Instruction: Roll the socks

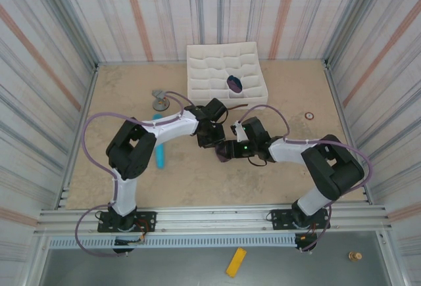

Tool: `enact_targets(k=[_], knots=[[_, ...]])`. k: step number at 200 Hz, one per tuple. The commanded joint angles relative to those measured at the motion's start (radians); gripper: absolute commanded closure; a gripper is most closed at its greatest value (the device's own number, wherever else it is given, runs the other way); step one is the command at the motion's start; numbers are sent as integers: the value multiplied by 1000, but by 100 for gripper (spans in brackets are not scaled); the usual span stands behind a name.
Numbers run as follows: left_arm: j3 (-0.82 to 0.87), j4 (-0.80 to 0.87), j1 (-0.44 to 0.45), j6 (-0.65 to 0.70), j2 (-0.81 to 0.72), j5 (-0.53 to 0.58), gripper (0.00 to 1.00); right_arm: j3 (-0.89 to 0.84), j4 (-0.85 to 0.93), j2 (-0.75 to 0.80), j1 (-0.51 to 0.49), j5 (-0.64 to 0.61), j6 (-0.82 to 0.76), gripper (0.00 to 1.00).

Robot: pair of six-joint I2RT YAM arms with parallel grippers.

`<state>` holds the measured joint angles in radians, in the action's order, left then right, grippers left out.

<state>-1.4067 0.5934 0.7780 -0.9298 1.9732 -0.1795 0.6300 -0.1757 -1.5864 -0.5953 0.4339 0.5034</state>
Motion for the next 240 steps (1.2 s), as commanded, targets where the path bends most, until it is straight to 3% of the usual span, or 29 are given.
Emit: enact_targets(k=[1,34,81,101,127,198,240], knots=[[27,-28,3,32,26,-17,100,-51,97,-62,-18,-46,-6,37],[46,-68,2,25,19,-28,95,-48,108,-83,-18,-46,9,62],[97,-111,-22,-11,-27,-74,58,-38,120,-77,-15,-50,24,100],[92,-86,-32,-19,-76,-72,39,-21,156,-51,-7,-55,13,100],[51,-20,-67,20,-135,-60,32,13,214,0,9,-60,0,100],[-92,124,-295,281,-200,-43,32,199,496,214,103,-165,-140,100],[-302,215,-395,411,-61,-33,39,296,603,274,120,-281,-222,100]])
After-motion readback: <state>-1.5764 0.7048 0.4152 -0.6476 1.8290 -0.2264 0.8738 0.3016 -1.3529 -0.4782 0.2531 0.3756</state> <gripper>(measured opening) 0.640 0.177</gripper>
